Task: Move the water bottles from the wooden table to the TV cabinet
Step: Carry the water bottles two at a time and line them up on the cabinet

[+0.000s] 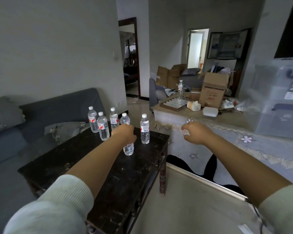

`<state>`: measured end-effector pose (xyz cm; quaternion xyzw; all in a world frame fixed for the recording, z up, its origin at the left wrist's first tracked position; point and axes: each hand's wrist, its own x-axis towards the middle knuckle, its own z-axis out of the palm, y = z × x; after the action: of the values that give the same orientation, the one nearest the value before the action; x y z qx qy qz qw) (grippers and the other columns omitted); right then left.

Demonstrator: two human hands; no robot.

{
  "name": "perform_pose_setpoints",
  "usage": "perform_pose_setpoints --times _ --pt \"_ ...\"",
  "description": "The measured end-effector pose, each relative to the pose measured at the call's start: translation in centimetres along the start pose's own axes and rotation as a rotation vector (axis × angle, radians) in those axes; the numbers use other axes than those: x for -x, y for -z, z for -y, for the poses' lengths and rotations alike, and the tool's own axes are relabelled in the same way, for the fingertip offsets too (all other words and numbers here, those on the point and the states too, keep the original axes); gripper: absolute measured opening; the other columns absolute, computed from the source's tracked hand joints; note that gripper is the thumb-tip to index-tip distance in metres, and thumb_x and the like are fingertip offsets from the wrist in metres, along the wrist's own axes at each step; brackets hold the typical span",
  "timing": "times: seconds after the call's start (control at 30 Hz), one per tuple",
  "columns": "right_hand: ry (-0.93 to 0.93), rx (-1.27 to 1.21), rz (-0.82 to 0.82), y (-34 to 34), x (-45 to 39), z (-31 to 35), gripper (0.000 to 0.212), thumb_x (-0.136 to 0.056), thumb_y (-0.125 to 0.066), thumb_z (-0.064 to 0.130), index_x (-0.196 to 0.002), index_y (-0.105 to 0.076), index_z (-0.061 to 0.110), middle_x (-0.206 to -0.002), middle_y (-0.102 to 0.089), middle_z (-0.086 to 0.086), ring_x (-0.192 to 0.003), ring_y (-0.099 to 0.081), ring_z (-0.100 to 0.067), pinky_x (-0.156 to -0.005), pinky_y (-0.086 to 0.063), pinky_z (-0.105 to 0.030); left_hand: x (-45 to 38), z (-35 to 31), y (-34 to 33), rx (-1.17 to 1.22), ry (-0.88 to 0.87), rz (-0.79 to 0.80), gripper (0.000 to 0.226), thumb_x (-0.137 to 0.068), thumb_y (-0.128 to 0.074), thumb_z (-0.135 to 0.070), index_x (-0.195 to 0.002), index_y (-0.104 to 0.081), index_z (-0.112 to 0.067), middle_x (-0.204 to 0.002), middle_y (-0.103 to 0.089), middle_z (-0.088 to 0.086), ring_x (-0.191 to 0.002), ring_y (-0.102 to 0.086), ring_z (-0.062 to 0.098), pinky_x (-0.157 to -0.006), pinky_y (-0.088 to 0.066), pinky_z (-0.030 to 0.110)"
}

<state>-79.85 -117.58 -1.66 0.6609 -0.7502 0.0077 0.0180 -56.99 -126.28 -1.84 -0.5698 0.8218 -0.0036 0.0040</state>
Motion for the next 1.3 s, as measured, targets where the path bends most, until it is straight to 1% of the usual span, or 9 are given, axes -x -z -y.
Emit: perform_pose_setpoints --times 0.2,0.47,0.6,0.67,0.83,1.0,1.13,1.23,1.3 --pt "0.066 -0.06 0.068 -1.2 -12.1 -4.2 0.038 -0.091 -0.048 0.017 -0.129 -0.052 0.009 -0.128 -0.052 -0.017 -0.117 -0.05 -0.032 -0.096 -0.046 -0.039 -10.6 -1.3 -1.8 0.032 0.078 0.064 0.04 -0.093 -0.047 -0.027 -0.129 -0.049 -0.011 -0.13 -0.054 0.011 -0.118 -0.055 0.029 -0.096 -0.05 0.038" --pt "0.126 -0.097 0.097 -5.1 -24.8 -2.5 0.033 -0.091 -0.047 0.018 -0.12 -0.057 0.005 -0.122 -0.055 -0.015 -0.112 -0.054 -0.03 -0.088 -0.047 -0.035 -19.6 1.6 -5.8 0.113 0.156 0.112 0.045 -0.092 -0.05 -0.027 -0.135 -0.044 -0.017 -0.133 -0.054 0.006 -0.121 -0.055 0.026 -0.098 -0.049 0.039" --pt "0.179 -0.105 0.075 -6.2 -30.9 -0.5 0.027 -0.091 -0.045 0.016 -0.109 -0.061 0.005 -0.114 -0.06 -0.014 -0.102 -0.058 -0.029 -0.071 -0.043 -0.031 -23.7 3.9 -7.5 0.147 0.142 0.161 0.061 -0.09 -0.055 -0.027 -0.144 -0.029 -0.02 -0.137 -0.052 0.009 -0.123 -0.054 0.029 -0.101 -0.047 0.041" --pt "0.209 -0.092 0.092 -6.2 -33.7 0.6 0.025 -0.091 -0.044 0.015 -0.105 -0.06 0.002 -0.113 -0.06 -0.015 -0.1 -0.058 -0.029 -0.07 -0.038 -0.029 -25.7 5.1 -8.1 0.158 0.121 0.189 0.063 -0.089 -0.057 -0.029 -0.144 -0.027 -0.021 -0.138 -0.051 0.009 -0.124 -0.053 0.028 -0.101 -0.047 0.041" --pt "0.241 -0.135 0.136 -7.6 -40.2 2.5 0.027 -0.09 -0.049 0.018 -0.111 -0.057 0.003 -0.118 -0.056 -0.017 -0.105 -0.057 -0.032 -0.08 -0.045 -0.033 -29.9 7.0 -9.5 0.126 0.086 0.302 0.057 -0.09 -0.056 -0.036 -0.141 -0.036 -0.019 -0.138 -0.048 0.009 -0.124 -0.051 0.026 -0.103 -0.045 0.035" --pt "0.248 -0.186 0.235 -10.3 -43.8 3.6 0.044 -0.092 -0.05 0.034 -0.127 -0.047 0.006 -0.13 -0.052 -0.016 -0.117 -0.053 -0.031 -0.092 -0.044 -0.037 -31.8 7.2 -10.3 0.138 0.09 0.341 0.044 -0.091 -0.054 -0.039 -0.127 -0.05 -0.014 -0.127 -0.052 0.009 -0.116 -0.055 0.024 -0.095 -0.045 0.032" --pt "0.227 -0.214 0.24 -12.2 -45.7 4.6 0.039 -0.092 -0.048 0.042 -0.109 -0.053 0.006 -0.12 -0.059 -0.016 -0.109 -0.056 -0.03 -0.073 -0.037 -0.03 -31.9 7.2 -10.7 0.19 0.119 0.32 0.045 -0.09 -0.055 -0.039 -0.127 -0.049 -0.015 -0.125 -0.052 0.008 -0.112 -0.056 0.023 -0.093 -0.048 0.032" --pt "0.205 -0.229 0.25 -13.1 -46.1 5.3 0.039 -0.094 -0.049 0.034 -0.114 -0.053 0.001 -0.12 -0.056 -0.018 -0.109 -0.056 -0.031 -0.078 -0.041 -0.033 -31.8 7.0 -10.9 0.211 0.155 0.302 0.042 -0.09 -0.055 -0.036 -0.124 -0.051 -0.013 -0.121 -0.053 0.008 -0.109 -0.057 0.023 -0.09 -0.048 0.03" --pt "0.201 -0.272 0.246 -13.6 -46.4 5.4 0.025 -0.093 -0.051 0.025 -0.101 -0.054 0.002 -0.11 -0.058 -0.018 -0.095 -0.055 -0.03 -0.071 -0.038 -0.031 -31.9 6.8 -10.9 0.217 0.174 0.283 0.038 -0.089 -0.057 -0.034 -0.119 -0.055 -0.011 -0.118 -0.056 0.008 -0.107 -0.058 0.022 -0.089 -0.048 0.029"
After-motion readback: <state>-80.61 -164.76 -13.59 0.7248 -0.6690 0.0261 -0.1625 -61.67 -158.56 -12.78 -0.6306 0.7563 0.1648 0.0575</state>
